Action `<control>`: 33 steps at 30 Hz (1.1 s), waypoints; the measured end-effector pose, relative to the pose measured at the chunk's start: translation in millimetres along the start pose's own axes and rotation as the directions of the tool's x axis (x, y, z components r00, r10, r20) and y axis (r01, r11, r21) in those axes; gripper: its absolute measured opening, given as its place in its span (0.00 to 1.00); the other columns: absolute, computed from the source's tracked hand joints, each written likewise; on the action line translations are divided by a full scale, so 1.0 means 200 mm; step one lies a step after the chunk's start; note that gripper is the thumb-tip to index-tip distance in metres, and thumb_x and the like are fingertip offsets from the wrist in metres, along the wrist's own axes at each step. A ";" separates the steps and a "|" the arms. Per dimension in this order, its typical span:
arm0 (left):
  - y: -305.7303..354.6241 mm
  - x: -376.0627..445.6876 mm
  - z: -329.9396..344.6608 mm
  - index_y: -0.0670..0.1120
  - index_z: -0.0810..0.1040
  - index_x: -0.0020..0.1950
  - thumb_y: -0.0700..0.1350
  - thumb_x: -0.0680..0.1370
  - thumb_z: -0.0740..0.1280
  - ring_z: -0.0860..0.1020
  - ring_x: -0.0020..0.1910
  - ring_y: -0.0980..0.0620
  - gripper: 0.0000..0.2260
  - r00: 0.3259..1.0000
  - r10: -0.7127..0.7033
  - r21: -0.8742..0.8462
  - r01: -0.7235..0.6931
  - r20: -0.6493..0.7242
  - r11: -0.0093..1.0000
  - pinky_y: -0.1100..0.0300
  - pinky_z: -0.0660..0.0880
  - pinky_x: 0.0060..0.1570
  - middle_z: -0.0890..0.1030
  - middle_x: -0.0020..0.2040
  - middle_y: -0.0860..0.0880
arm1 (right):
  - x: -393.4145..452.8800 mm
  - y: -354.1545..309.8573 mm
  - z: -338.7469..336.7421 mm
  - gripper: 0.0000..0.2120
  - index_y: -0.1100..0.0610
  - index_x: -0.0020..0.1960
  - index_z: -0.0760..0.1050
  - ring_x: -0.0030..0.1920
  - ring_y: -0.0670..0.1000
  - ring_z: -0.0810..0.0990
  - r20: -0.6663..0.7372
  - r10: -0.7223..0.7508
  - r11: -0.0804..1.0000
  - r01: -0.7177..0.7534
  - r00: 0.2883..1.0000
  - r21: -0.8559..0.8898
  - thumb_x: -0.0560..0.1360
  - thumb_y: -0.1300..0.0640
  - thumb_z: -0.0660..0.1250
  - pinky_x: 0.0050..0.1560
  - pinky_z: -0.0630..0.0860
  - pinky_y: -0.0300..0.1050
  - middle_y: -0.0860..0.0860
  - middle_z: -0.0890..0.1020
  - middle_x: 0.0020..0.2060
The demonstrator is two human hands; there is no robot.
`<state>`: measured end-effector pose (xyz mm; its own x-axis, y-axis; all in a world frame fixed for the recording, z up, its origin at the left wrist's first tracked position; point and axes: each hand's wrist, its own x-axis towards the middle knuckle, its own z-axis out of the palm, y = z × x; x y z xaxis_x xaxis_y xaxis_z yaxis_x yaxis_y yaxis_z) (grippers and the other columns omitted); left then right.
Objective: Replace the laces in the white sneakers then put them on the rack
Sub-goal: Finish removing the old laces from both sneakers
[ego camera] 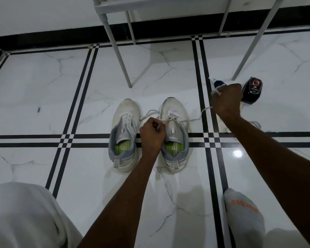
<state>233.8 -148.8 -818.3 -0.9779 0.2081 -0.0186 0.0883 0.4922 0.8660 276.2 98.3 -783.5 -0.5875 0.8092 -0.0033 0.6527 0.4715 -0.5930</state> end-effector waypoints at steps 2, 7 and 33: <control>0.01 -0.01 0.00 0.42 0.80 0.43 0.43 0.78 0.72 0.78 0.34 0.61 0.06 1.000 0.013 0.004 -0.013 0.009 1.000 0.70 0.72 0.34 0.80 0.34 0.52 | -0.11 -0.09 0.02 0.32 0.62 0.69 0.70 0.71 0.64 0.64 0.159 -0.003 0.992 0.024 0.987 -0.126 0.76 0.40 0.67 0.68 0.66 0.58 0.63 0.66 0.71; 0.01 0.01 0.02 0.44 0.80 0.46 0.49 0.74 0.75 0.80 0.37 0.53 0.10 0.997 0.055 0.074 -0.059 0.052 0.995 0.56 0.78 0.38 0.81 0.38 0.51 | -0.40 -0.20 0.14 0.37 0.60 0.65 0.70 0.67 0.64 0.67 0.279 -0.144 0.960 0.203 0.949 -0.193 0.68 0.35 0.73 0.63 0.71 0.58 0.62 0.68 0.66; 0.12 0.13 0.18 0.49 0.83 0.44 0.44 0.76 0.70 0.76 0.47 0.44 0.03 0.783 0.451 0.564 -0.622 0.429 0.544 0.51 0.62 0.47 0.82 0.40 0.49 | -0.32 -0.13 0.07 0.16 0.68 0.44 0.84 0.44 0.60 0.84 0.556 -0.115 0.993 0.111 0.823 0.042 0.77 0.54 0.68 0.60 0.75 0.49 0.62 0.85 0.41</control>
<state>217.7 -101.5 -815.0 -0.6445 0.7472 0.1622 0.7630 0.6145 0.2007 290.3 28.9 -778.5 -0.8248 0.4166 -0.3822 0.5630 0.5432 -0.6229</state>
